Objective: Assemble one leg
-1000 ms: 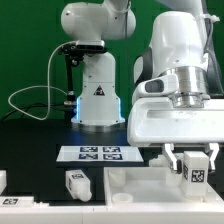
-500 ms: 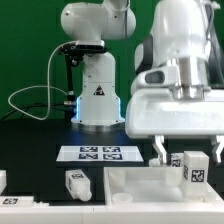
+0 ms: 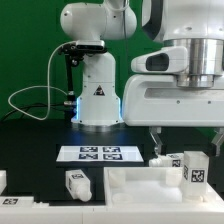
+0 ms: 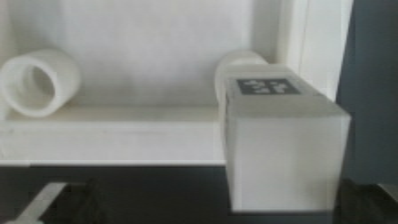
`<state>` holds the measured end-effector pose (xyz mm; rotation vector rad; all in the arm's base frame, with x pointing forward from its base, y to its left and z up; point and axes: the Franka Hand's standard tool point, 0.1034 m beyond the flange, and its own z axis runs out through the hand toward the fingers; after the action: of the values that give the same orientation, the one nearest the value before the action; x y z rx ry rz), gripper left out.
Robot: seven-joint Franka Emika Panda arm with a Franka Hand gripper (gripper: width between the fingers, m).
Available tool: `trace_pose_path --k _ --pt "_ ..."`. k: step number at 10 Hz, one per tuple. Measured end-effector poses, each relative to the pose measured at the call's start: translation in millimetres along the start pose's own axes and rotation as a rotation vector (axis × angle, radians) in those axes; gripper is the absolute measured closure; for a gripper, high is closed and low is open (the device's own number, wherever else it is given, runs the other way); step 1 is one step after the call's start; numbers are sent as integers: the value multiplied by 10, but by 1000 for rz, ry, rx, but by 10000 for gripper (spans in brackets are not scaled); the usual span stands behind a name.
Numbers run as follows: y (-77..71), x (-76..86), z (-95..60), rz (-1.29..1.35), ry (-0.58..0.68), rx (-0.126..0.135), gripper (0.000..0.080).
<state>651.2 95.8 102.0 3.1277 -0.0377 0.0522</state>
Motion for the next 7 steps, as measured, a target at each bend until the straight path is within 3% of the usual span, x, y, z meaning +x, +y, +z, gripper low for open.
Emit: trace_pose_path --k 2,5,7 --pt "-98 71 75 19 25 6 150" --pt "-172 22 134 38 24 10 150" --pt "-169 22 134 41 24 10 411"
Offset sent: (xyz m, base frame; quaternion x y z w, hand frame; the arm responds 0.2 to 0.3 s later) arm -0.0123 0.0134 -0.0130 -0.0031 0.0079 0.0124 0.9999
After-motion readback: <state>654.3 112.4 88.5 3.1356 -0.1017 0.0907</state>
